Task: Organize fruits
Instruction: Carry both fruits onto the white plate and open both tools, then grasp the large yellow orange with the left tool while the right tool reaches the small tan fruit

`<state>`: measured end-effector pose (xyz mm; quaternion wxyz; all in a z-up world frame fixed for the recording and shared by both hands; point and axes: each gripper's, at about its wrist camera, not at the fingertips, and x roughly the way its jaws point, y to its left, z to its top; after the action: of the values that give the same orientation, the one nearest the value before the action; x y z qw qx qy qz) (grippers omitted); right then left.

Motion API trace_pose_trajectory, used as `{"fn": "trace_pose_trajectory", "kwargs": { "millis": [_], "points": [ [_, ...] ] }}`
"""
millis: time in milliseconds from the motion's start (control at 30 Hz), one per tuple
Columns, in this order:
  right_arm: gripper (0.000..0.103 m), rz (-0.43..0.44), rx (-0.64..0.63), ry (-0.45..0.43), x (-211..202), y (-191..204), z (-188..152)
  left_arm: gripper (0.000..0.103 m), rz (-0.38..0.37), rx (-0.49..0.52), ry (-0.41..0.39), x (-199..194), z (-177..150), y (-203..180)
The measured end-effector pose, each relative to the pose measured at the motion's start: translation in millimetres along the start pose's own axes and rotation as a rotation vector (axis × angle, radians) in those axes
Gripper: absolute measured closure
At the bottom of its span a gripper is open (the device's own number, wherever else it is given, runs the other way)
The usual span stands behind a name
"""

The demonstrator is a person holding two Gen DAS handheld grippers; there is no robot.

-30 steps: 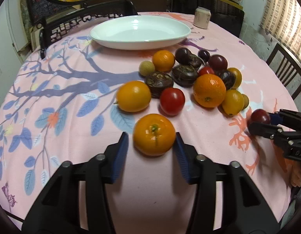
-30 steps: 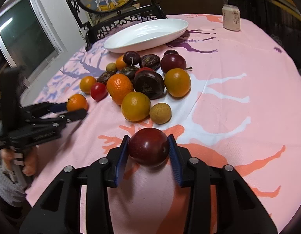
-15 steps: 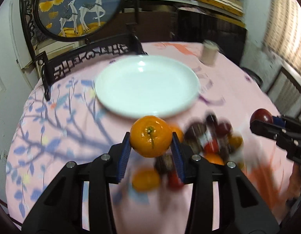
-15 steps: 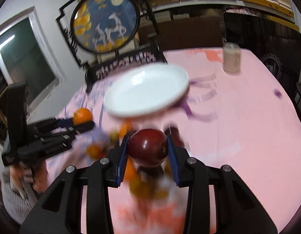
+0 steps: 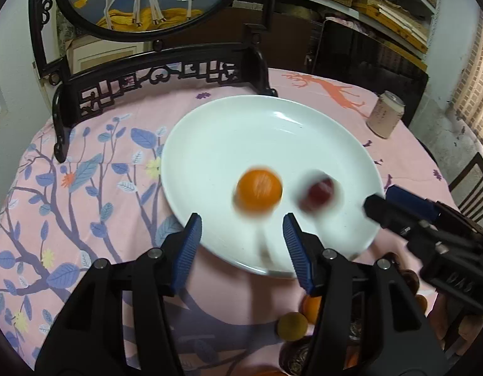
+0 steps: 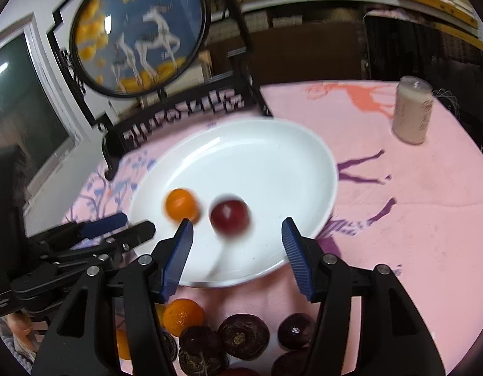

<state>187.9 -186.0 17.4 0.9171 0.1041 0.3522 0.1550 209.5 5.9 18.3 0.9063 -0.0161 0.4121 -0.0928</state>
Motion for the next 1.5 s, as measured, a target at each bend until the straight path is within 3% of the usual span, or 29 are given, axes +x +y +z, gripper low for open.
{"fn": "trace_pose_trajectory", "kwargs": {
  "millis": [133,200,267,333,400,600,700,900,967,1100,1200,1367,1500],
  "points": [
    [0.041,0.039,0.038,-0.031,-23.0,-7.9,-3.6,0.046,0.052,0.047,-0.022,-7.0,-7.7,-6.6],
    [0.031,0.047,0.054,-0.054,-38.3,-9.1,-7.5,0.036,0.098,0.078,-0.047,-16.3,-16.8,-8.7],
    [0.004,0.03,0.059,-0.092,-55.9,-9.0,-15.4,0.031,0.113,0.088,-0.07,-28.9,-29.3,-8.7],
    [0.003,0.014,0.046,-0.154,-79.7,-10.1,-30.7,0.027,0.098,0.098,-0.072,-39.8,-42.0,-8.6],
    [0.003,0.009,0.028,-0.161,-98.0,-11.3,-48.0,0.022,0.102,0.127,-0.079,-52.6,-62.2,-9.9],
    [0.003,0.07,0.12,-0.126,-118.6,-32.0,-83.8,0.022,0.079,0.175,-0.028,-63.1,-104.5,-11.0],
    [0.003,0.101,0.165,-0.105,-119.8,-39.0,-89.9,0.022,0.077,0.189,-0.015,-62.3,-113.5,-13.4],
    [0.003,0.064,0.17,-0.077,-117.4,-40.8,-91.2,0.021,0.11,0.253,0.041,-44.1,-122.7,-24.2],
    [0.003,0.061,0.172,-0.066,-116.1,-41.2,-91.8,0.025,0.083,0.232,0.046,-43.9,-120.4,-19.8],
    [0.003,0.079,0.166,-0.042,-114.4,-39.4,-96.1,0.058,0.037,0.212,0.063,-41.5,-118.8,-16.9],
    [0.003,0.095,0.155,-0.006,-110.8,-37.2,-103.4,0.062,0.042,0.23,0.059,-40.9,-119.6,-20.4],
    [0.029,0.099,0.124,0.063,-105.2,-33.8,-124.8,0.062,0.045,0.224,0.061,-40.6,-119.4,-19.9],
    [0.042,0.095,0.091,0.054,-111.1,-30.5,-133.6,0.062,0.051,0.203,0.064,-40.6,-117.6,-15.1]
  ]
}}
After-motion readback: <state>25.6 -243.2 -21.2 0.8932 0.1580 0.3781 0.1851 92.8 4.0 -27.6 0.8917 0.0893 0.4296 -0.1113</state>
